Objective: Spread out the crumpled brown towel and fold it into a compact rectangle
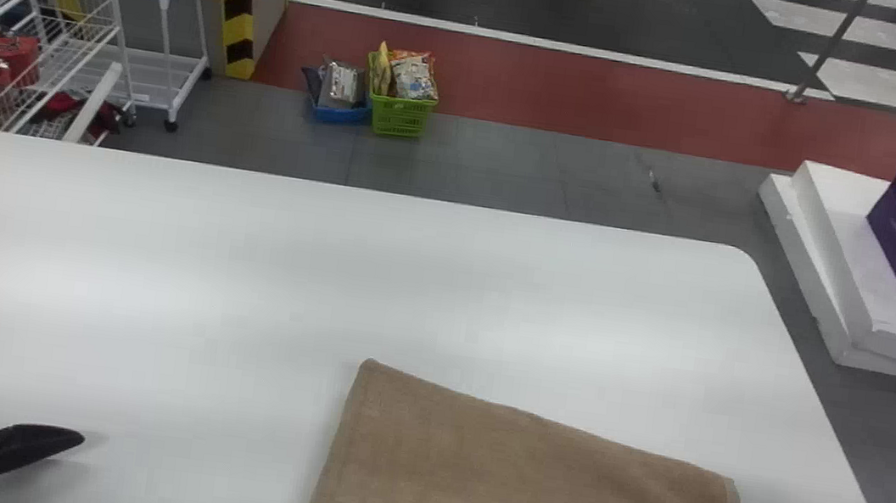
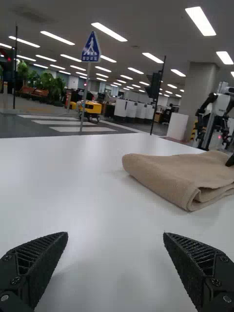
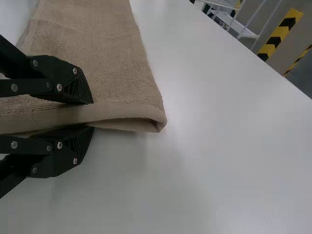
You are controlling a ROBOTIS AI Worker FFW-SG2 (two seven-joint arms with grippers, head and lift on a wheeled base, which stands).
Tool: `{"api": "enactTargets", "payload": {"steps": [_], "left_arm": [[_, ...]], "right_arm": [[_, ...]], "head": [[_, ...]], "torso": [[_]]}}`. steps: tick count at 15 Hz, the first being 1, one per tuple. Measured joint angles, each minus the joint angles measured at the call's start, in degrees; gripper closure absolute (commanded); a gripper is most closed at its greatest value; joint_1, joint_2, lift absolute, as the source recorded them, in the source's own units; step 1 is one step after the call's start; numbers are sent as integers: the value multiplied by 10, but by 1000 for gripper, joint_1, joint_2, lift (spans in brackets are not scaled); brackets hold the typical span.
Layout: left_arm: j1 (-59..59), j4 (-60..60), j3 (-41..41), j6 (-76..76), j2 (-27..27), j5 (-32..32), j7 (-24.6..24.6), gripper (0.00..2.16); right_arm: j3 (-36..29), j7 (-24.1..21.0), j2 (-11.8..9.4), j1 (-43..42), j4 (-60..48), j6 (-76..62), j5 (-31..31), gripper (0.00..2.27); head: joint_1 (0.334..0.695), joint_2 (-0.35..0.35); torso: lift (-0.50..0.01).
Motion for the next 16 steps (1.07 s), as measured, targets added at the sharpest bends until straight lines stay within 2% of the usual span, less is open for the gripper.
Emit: {"api": "enactTargets", "payload": {"steps": [3, 5, 7, 11, 12, 13, 14, 16], "left_arm": [[2, -10, -11, 2, 0, -4, -4, 103], [17, -31, -26, 0, -2, -12, 4, 103], [42, -60, -44, -14, -8, -21, 24, 110], [77, -83, -94, -92, -15, -19, 61, 137], [85, -91, -108, -100, -17, -19, 69, 137], [93, -100, -120, -104, -18, -18, 74, 140], [101, -110, -133, -108, -19, -18, 78, 140], [114, -120, -157, -117, -19, -20, 92, 151]], "right_arm": [[-35, 0, -24, -29, 33, 0, -4, 849], [-46, -1, -33, -61, 59, 0, -13, 849], [-40, -1, -34, -93, 78, 0, -17, 849], [2, -4, -22, -130, 115, 0, -12, 842], [7, -2, -20, -134, 120, 0, -7, 596], [7, 3, -20, -134, 121, 0, -5, 232], [3, 11, -20, -129, 120, 0, -3, 49], [-17, 21, -22, -104, 100, 0, -2, 43]], "head": [[695, -270], [695, -311], [695, -319], [695, -318], [695, -325], [695, -335], [695, -350], [695, -350]], "torso": [[-127], [-127], [-127], [-127], [-127], [-127], [-127], [-127]]}}
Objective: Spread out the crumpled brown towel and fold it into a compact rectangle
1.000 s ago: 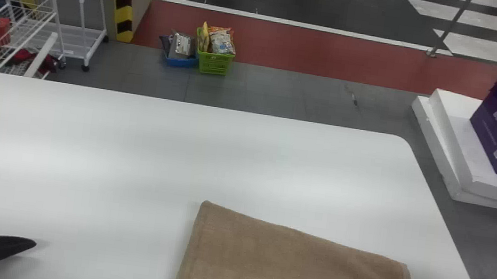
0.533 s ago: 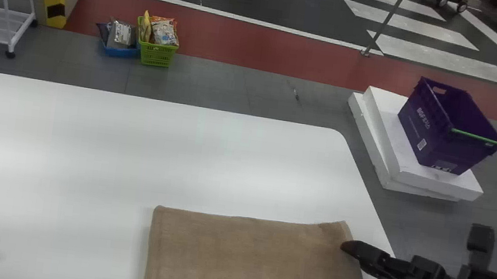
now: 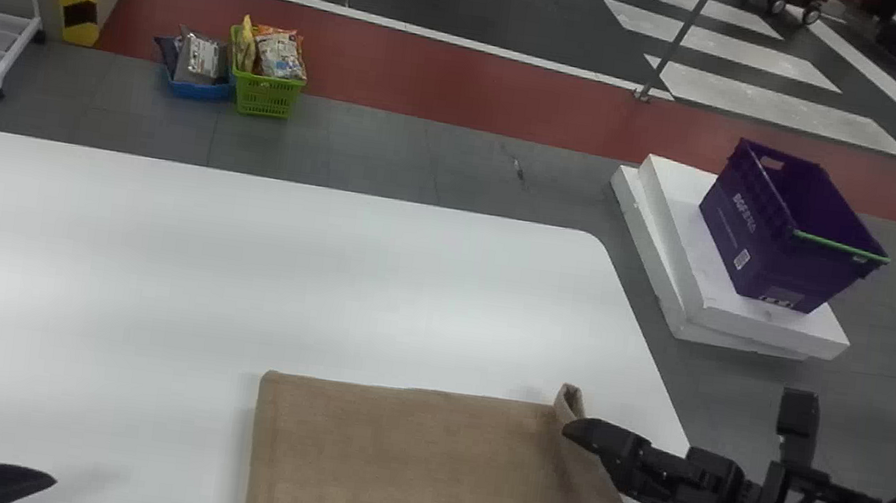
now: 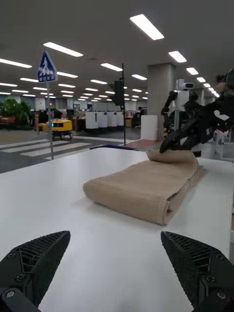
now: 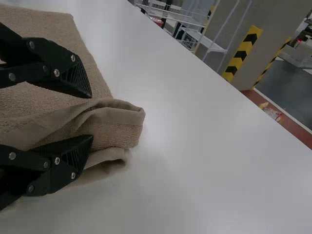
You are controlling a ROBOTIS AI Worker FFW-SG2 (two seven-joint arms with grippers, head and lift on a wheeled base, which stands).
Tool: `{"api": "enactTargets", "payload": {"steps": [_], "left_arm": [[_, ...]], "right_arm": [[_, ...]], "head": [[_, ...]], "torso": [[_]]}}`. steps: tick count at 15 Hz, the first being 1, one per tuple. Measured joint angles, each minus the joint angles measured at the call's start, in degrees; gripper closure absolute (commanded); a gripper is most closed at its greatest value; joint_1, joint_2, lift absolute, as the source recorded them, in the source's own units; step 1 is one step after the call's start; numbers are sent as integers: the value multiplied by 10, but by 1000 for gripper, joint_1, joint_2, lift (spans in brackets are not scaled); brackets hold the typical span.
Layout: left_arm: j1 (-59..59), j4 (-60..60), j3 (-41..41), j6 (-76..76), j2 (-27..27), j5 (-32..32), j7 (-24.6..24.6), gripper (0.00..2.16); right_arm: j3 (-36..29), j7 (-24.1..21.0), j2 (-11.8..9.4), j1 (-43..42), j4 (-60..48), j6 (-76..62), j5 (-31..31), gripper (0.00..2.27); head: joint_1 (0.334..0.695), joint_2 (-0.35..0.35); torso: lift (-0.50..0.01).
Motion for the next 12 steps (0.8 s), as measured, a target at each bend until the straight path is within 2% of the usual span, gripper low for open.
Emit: {"api": "enactTargets", "payload": {"steps": [7, 10, 12], "left_arm": [[19, -2, -65, -58, 1, -9, 59, 329], [23, -5, -99, -70, 1, -13, 110, 329], [24, -15, -132, -45, 1, -36, 127, 329]], "right_arm": [[-141, 9, 6, 54, -26, 0, 1, 144], [-157, 9, 7, 62, -24, 0, 0, 208], [-158, 9, 9, 63, -24, 0, -2, 208]], "head": [[695, -350], [695, -350], [695, -350]], "torso": [[-127], [-127], [-127]]}}
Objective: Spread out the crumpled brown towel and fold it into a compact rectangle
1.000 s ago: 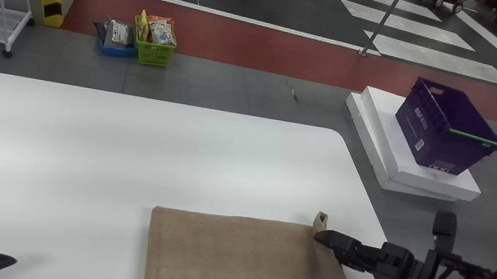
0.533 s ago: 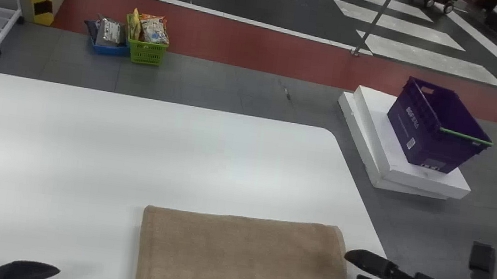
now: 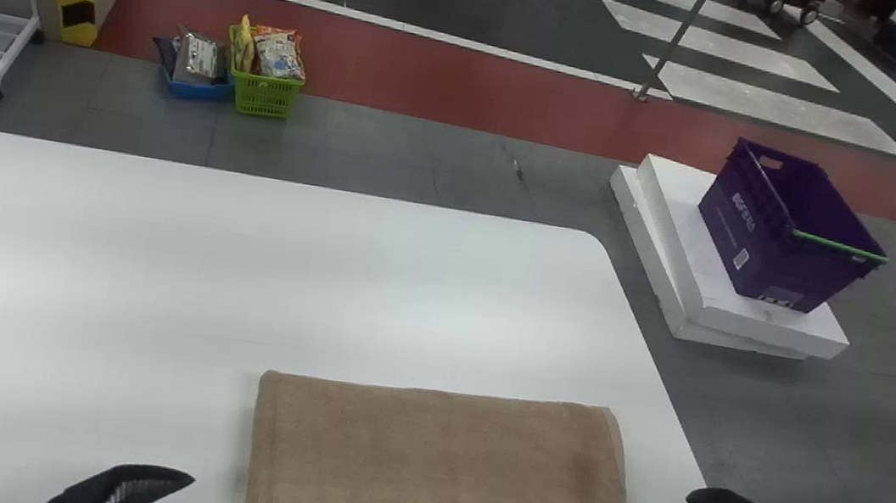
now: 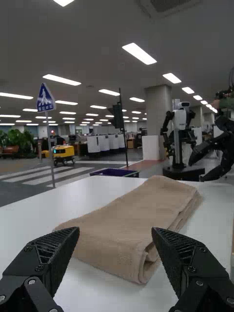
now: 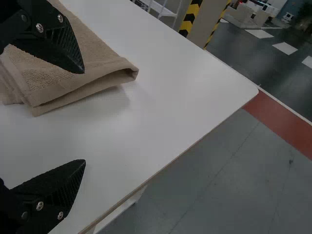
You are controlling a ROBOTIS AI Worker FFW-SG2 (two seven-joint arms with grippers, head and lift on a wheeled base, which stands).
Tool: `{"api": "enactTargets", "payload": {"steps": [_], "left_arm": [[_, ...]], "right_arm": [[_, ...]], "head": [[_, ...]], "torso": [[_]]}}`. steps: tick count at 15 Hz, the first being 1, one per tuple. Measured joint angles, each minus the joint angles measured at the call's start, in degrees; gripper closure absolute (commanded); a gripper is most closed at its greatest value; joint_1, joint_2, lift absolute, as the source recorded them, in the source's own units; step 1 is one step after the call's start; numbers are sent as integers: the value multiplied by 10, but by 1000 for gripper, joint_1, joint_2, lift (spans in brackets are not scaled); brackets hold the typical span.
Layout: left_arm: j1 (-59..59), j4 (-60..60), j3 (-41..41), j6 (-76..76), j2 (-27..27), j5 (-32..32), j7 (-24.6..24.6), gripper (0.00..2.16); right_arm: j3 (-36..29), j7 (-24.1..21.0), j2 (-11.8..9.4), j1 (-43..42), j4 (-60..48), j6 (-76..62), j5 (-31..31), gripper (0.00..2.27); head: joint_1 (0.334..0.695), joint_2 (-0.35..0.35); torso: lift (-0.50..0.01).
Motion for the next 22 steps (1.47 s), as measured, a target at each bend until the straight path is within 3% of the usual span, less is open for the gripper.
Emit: {"api": "enactTargets", "payload": {"steps": [5, 11, 17, 19, 22], "left_arm": [[-17, 1, -88, 75, 2, -86, 65, 329], [-36, 12, -99, 97, 5, -124, 141, 431], [-36, 20, -77, 79, 13, -141, 157, 522], [-33, 19, -61, 70, 14, -138, 150, 664], [-30, 13, -44, 58, 14, -133, 128, 664]], "right_arm": [[0, 0, 8, 1, 0, 0, -4, 208], [-6, 1, 10, 9, 7, 0, -8, 208], [-2, 1, 9, 8, 19, 0, -14, 208], [-3, 1, 9, 8, 19, 0, -15, 208], [-2, 1, 9, 6, 20, 0, -15, 208]], "head": [[695, -350], [695, -350], [695, -350], [695, -350], [695, -350]], "torso": [[-127], [-127], [-127], [-127], [-127]]}}
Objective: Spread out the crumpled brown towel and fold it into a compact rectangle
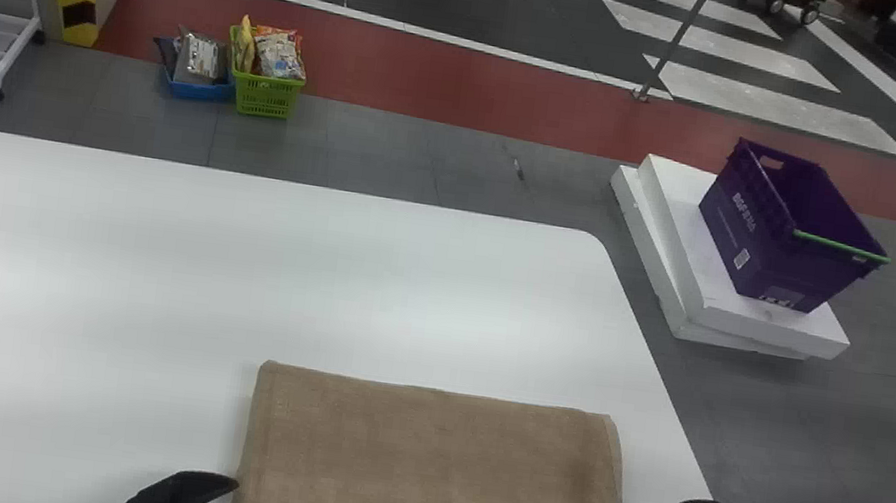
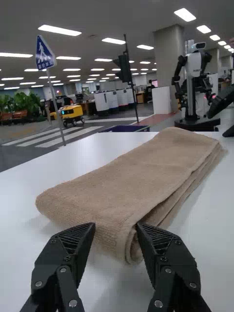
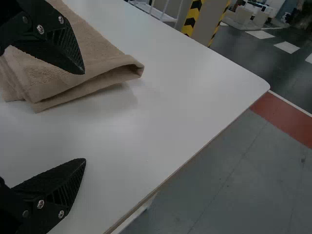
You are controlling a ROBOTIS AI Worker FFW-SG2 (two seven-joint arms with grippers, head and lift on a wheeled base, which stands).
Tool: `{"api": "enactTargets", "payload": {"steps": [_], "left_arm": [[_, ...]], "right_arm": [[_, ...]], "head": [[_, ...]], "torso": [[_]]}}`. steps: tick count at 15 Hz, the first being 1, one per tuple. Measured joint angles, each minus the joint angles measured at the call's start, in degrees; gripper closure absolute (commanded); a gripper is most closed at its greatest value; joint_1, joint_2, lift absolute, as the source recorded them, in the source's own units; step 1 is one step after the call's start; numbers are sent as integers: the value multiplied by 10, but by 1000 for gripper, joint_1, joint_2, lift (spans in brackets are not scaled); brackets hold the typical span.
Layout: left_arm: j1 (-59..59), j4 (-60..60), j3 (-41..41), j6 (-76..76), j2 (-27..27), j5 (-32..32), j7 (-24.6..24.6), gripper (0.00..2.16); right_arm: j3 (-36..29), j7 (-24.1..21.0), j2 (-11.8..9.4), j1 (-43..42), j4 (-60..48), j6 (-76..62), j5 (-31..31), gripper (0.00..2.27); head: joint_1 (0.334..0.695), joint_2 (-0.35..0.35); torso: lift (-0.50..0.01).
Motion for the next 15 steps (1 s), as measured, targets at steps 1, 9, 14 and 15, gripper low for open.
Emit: {"api": "enactTargets", "payload": {"steps": [1, 9, 14, 15], "left_arm": [[0, 0, 1, -1, 0, 0, -5, 667], [0, 4, -2, -15, -1, -4, -45, 1058], [0, 1, 4, 24, -4, 42, -79, 1058], [0, -1, 5, 34, -4, 51, -84, 1058]], "right_arm": [[1, 0, 0, -1, 1, 0, 0, 208], [5, -1, 1, -1, 8, 0, 0, 208], [12, 0, -2, -8, 8, 0, -3, 211], [18, 0, -4, -13, 8, 0, -3, 215]], "head": [[695, -350], [695, -350], [695, -350], [695, -350]], "torso": [[-127], [-127], [-127], [-127]]}}
